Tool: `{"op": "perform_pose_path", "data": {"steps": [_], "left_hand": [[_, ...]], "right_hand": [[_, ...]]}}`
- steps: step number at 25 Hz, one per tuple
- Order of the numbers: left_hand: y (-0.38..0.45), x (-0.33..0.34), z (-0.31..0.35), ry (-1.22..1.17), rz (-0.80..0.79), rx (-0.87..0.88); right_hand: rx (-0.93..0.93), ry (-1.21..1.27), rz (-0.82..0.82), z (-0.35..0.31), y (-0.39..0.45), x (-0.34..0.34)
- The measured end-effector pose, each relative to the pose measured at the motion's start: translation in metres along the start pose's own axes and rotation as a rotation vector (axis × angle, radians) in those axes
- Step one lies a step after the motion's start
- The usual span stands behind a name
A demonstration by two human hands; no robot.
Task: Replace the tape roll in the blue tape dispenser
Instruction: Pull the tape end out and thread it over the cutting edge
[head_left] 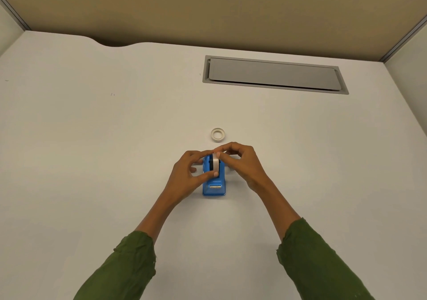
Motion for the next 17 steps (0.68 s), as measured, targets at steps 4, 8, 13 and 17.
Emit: {"op": "perform_pose_path", "data": {"steps": [4, 8, 13, 17], "left_hand": [[0.0, -0.0007, 0.0008, -0.016, -0.003, 0.0], [0.0004, -0.0004, 0.0013, -0.027, 0.005, -0.003], [-0.0013, -0.0011, 0.0043, -0.019, -0.002, 0.02], [-0.0017, -0.0017, 0.0036, -0.026, -0.01, 0.021]], "right_hand": [[0.042, 0.001, -0.043, 0.0007, -0.0016, -0.0036], [0.019, -0.054, -0.13, 0.0002, -0.0057, -0.0037], [0.004, -0.057, -0.045, -0.0023, -0.0021, -0.002], [-0.012, -0.081, -0.01, -0.0048, 0.0004, -0.0043]]}}
Point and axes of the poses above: each hand's wrist, its own y-axis towards the middle knuckle, its own x-axis out of the palm, z = x × y, the point moved 5 cm from there along y, towards the middle knuckle, and after that the axes turned 12 degrees about y, right-handed, at the moved point
